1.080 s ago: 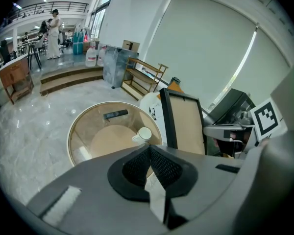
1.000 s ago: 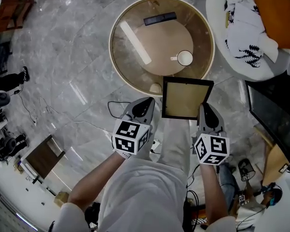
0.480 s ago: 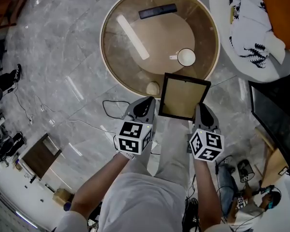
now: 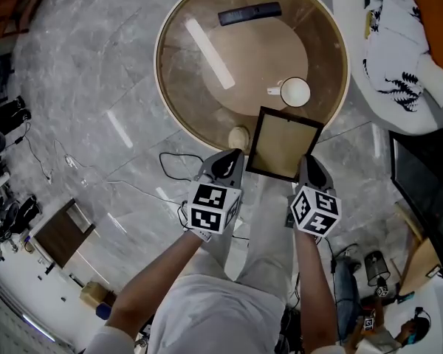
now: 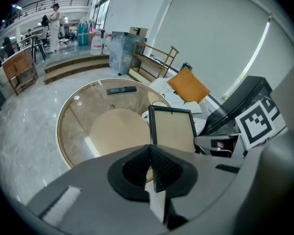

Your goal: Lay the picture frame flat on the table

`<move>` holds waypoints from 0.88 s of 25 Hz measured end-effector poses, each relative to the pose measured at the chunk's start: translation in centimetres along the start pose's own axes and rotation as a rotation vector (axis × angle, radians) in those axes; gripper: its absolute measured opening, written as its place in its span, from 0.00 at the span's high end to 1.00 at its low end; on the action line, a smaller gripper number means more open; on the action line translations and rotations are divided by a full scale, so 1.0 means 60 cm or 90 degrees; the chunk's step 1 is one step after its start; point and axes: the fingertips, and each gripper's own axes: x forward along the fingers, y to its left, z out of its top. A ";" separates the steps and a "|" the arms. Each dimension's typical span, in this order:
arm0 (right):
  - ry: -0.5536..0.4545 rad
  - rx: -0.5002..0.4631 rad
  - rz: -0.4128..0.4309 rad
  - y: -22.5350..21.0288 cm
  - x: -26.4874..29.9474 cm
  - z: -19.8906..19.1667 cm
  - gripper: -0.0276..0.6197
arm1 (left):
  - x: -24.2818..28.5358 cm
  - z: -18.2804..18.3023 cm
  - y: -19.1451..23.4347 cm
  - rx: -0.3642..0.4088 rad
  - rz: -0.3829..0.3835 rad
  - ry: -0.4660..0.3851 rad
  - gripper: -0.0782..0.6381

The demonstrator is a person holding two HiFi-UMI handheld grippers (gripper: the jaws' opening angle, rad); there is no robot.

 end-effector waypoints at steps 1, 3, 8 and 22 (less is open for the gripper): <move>0.006 -0.001 -0.001 -0.003 0.008 -0.006 0.90 | 0.004 -0.002 0.002 -0.004 0.002 0.001 0.88; 0.017 -0.005 -0.004 -0.010 0.026 -0.015 0.90 | 0.013 -0.004 0.006 -0.016 0.005 0.002 0.88; 0.034 0.005 -0.013 -0.026 0.068 -0.028 0.90 | 0.031 -0.008 0.012 -0.015 0.005 0.002 0.88; 0.088 0.005 -0.028 -0.043 0.150 -0.048 0.90 | 0.034 -0.022 0.016 -0.010 -0.012 0.012 0.88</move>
